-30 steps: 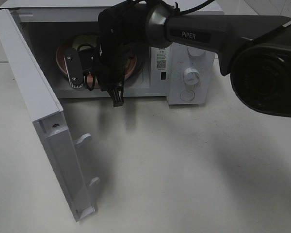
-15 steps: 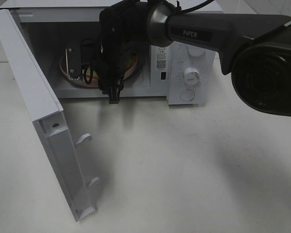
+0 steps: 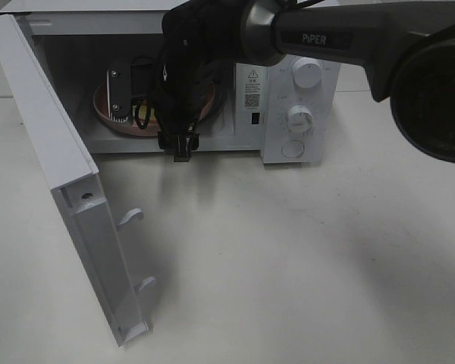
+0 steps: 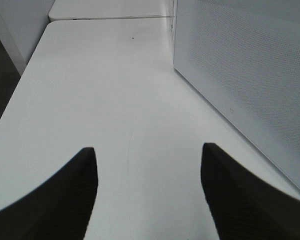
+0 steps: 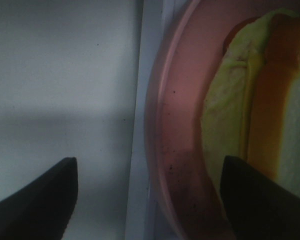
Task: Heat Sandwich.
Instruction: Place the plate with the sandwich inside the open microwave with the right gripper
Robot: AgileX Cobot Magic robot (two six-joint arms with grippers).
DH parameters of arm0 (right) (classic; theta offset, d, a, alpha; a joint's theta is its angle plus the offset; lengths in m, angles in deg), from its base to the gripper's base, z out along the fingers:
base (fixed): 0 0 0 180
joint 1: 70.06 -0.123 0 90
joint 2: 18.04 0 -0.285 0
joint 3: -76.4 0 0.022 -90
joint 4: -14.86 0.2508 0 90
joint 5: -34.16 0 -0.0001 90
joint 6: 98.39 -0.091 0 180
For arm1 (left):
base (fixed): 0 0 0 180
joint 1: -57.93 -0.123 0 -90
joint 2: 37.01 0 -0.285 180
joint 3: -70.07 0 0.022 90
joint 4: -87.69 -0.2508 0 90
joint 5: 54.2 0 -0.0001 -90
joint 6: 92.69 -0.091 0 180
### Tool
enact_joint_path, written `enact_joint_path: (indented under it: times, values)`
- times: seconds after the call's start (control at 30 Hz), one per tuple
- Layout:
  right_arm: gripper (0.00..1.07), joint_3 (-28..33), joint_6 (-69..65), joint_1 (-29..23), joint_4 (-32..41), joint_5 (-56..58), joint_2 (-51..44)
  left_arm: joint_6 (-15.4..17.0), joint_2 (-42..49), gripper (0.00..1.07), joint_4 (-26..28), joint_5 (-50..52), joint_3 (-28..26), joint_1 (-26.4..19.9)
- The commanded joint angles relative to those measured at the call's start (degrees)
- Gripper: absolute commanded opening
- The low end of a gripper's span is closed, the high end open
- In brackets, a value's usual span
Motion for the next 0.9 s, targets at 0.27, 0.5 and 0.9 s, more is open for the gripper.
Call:
enact_joint_path:
  times: [0.27,0.5,0.9]
  values:
    - [0.76,9.1,-0.7,-1.9,-0.7,-3.2,-5.6,0.2,1.0,0.59,0.1,0.3,0.2,-0.1]
    - [0.76,13.9,-4.4,-3.3,-2.1,-3.4,-8.8,0.2,1.0,0.59,0.1,0.3,0.2,-0.1]
    - [0.76,24.3,-8.3,-3.9,-3.4,-3.4,-16.6,0.2,1.0,0.59,0.1,0.3,0.2,-0.1]
